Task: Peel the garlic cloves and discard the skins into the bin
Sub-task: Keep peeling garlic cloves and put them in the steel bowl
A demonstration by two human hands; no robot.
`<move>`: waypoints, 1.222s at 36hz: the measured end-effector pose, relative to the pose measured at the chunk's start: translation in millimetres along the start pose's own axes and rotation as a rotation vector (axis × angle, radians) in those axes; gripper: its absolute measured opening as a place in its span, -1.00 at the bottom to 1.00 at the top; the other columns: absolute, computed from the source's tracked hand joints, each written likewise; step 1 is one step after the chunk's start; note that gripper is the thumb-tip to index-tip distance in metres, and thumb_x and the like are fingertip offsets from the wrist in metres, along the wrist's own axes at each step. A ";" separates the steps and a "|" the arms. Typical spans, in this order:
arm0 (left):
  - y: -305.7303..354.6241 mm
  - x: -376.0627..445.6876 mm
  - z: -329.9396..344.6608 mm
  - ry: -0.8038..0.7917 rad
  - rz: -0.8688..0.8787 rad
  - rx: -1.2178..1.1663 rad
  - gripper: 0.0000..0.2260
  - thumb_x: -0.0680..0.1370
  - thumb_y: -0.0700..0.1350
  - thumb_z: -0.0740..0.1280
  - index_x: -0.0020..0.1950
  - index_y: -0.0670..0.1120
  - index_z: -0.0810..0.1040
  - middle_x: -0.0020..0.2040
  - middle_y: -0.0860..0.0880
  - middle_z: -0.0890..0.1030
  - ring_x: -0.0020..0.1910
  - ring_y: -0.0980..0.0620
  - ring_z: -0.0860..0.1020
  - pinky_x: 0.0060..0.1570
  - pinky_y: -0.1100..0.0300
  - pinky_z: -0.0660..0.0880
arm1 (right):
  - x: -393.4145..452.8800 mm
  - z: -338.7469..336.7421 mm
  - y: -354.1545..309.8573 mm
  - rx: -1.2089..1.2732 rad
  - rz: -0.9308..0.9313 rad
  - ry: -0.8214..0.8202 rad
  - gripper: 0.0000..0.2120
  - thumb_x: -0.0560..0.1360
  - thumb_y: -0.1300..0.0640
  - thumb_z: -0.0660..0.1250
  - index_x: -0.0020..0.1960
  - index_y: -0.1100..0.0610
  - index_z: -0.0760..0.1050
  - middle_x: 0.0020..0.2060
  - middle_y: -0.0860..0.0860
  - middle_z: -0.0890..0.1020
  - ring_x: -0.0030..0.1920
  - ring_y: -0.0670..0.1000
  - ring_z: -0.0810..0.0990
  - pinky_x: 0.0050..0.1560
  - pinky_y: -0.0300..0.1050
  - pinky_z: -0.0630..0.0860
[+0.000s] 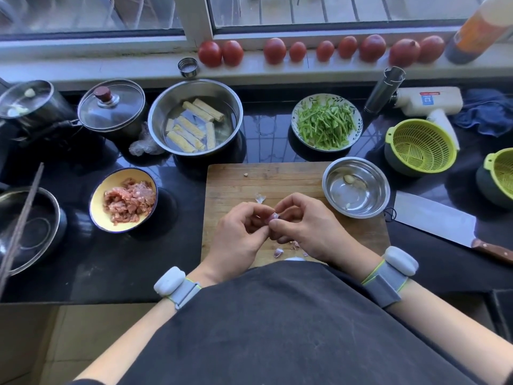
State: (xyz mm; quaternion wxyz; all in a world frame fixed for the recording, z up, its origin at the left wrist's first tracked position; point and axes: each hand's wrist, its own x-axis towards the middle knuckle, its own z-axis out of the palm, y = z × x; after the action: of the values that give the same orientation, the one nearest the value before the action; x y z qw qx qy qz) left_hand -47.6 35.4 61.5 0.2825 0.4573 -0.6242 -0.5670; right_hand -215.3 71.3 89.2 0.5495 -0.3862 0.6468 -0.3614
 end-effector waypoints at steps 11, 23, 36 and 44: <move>2.2 -1.4 -0.6 0.047 0.114 0.204 -0.87 0.45 -0.23 0.55 -0.03 -0.10 0.72 -0.10 0.00 0.67 -0.11 0.03 0.67 -0.10 0.04 0.64 | 2.5 -6.1 6.9 -0.686 -0.386 0.091 -0.93 0.53 0.16 0.42 -0.08 0.09 0.69 -0.34 -0.10 0.70 -0.32 -0.12 0.64 -0.22 -0.21 0.59; 3.9 -1.8 3.0 0.021 -0.046 0.014 -0.83 0.46 -0.32 0.51 -0.03 -0.10 0.70 -0.07 -0.07 0.70 -0.07 0.03 0.69 0.03 0.12 0.64 | 5.0 -4.7 11.8 -0.690 -0.421 0.170 -0.93 0.49 0.15 0.39 -0.18 0.08 0.58 -0.42 -0.05 0.63 -0.41 -0.06 0.57 -0.32 -0.06 0.55; -1.9 -1.7 4.3 0.031 -0.245 -0.373 -0.84 0.52 -0.46 0.36 0.07 -0.30 0.51 0.01 -0.22 0.71 0.01 -0.15 0.70 0.06 0.08 0.63 | 25.9 -19.2 51.9 -0.721 0.094 0.251 -0.77 0.58 0.05 0.24 -0.24 0.08 0.44 -0.25 0.08 0.62 -0.14 0.20 0.57 -0.11 0.00 0.47; -3.1 -2.0 2.4 -0.005 -0.173 -0.160 -0.76 0.48 -0.32 0.49 -0.05 -0.05 0.52 0.02 -0.07 0.72 0.03 -0.08 0.70 0.17 -0.09 0.59 | 24.8 -18.3 37.6 -0.638 0.061 0.271 -0.82 0.52 0.04 0.38 -0.24 0.05 0.57 -0.29 -0.04 0.65 -0.19 0.05 0.64 -0.04 0.00 0.60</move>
State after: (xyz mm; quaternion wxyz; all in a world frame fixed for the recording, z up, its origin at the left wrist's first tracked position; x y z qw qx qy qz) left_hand -48.1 38.5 58.4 0.2664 0.4841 -0.5359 -0.6383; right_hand -239.7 66.3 47.5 0.3207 -0.4678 0.8054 -0.1723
